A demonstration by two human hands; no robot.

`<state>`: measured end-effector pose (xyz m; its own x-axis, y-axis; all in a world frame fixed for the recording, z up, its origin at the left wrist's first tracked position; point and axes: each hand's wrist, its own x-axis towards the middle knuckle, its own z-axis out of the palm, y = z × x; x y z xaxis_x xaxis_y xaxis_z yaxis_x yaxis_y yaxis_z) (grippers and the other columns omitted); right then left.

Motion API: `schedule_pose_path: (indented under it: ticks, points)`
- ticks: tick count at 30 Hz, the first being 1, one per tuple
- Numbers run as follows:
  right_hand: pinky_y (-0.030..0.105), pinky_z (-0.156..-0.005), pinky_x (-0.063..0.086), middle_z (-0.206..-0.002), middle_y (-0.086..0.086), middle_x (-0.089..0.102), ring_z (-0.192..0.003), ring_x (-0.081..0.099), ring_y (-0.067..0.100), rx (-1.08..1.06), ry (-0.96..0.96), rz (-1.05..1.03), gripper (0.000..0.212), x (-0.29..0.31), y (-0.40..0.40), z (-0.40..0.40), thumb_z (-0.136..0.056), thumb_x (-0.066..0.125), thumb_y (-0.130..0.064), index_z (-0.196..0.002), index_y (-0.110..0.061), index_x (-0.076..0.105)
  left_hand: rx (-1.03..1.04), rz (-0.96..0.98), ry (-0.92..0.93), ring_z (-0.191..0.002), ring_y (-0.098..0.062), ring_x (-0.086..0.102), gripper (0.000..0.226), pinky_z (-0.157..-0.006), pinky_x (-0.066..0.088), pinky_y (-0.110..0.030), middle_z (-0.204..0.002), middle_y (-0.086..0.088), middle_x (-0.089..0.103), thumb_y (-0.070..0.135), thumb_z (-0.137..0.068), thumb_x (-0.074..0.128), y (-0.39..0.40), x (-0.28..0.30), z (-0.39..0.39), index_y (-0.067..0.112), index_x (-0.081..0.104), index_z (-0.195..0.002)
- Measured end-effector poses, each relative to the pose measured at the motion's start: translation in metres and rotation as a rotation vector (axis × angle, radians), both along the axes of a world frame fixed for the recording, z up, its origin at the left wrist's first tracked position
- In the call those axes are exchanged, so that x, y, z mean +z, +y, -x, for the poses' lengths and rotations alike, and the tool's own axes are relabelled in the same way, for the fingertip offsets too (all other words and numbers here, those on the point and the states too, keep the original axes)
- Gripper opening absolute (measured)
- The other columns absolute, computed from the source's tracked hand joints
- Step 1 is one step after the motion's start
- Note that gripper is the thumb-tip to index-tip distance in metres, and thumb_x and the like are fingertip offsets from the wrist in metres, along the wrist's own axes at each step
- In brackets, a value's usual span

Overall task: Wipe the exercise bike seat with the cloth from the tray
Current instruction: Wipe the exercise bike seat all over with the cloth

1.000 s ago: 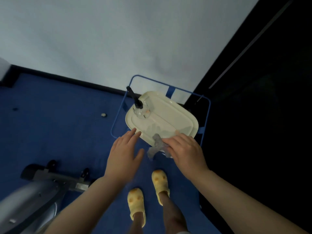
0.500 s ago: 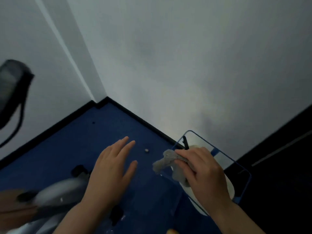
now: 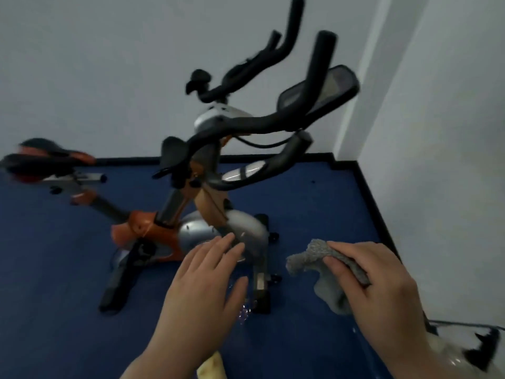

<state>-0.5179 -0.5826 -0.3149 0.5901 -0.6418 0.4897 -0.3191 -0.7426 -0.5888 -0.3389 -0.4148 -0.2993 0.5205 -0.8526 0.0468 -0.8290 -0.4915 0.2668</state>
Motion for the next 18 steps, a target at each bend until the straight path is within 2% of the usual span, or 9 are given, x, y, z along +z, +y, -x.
schedule_pose_path:
  ticks: [4, 9, 12, 18]
  points:
    - [0.019, -0.076, 0.047, -0.089, -0.009, 0.062, -0.082, 0.060, 0.008, 0.166, 0.017, -0.007, 0.031, -0.002, 0.032, -0.054, -0.088, 0.055, -0.038, -0.104, -0.016, 0.071, 0.199, 0.033, -0.004, -0.135, -0.003, 0.025, 0.059, -0.112, 0.013, -0.025, -0.147, 0.019, 0.030, 0.056, -0.085, 0.024, 0.064, 0.002, -0.023, 0.035, 0.036, -0.139]
    - [0.015, -0.075, 0.045, -0.089, -0.014, 0.061, -0.083, 0.057, 0.004, 0.299, 0.074, 0.010, 0.030, -0.011, 0.083, -0.114, -0.089, 0.055, -0.040, -0.102, -0.019, 0.071, 0.375, 0.060, 0.029, -0.129, -0.002, 0.031, 0.060, -0.107, 0.023, -0.029, -0.142, 0.016, 0.040, 0.057, -0.083, 0.027, 0.138, -0.002, -0.055, 0.033, 0.043, -0.135]
    - [0.012, -0.077, 0.043, -0.090, -0.013, 0.063, -0.085, 0.057, 0.003, 0.354, 0.072, 0.038, 0.028, -0.012, 0.123, -0.153, -0.089, 0.056, -0.039, -0.102, -0.019, 0.071, 0.414, 0.065, 0.033, -0.131, -0.008, 0.035, 0.063, -0.107, 0.022, -0.027, -0.144, 0.016, 0.037, 0.059, -0.081, 0.025, 0.178, -0.003, -0.082, 0.033, 0.041, -0.136]
    - [0.013, -0.081, 0.044, -0.093, -0.012, 0.065, -0.090, 0.059, 0.004, 0.395, 0.081, 0.016, 0.026, -0.010, 0.204, -0.234, -0.089, 0.057, -0.037, -0.101, -0.020, 0.071, 0.438, 0.054, 0.003, -0.128, -0.012, 0.040, 0.060, -0.107, 0.029, -0.033, -0.141, 0.013, 0.043, 0.056, -0.082, 0.026, 0.262, 0.004, -0.156, 0.031, 0.046, -0.133]
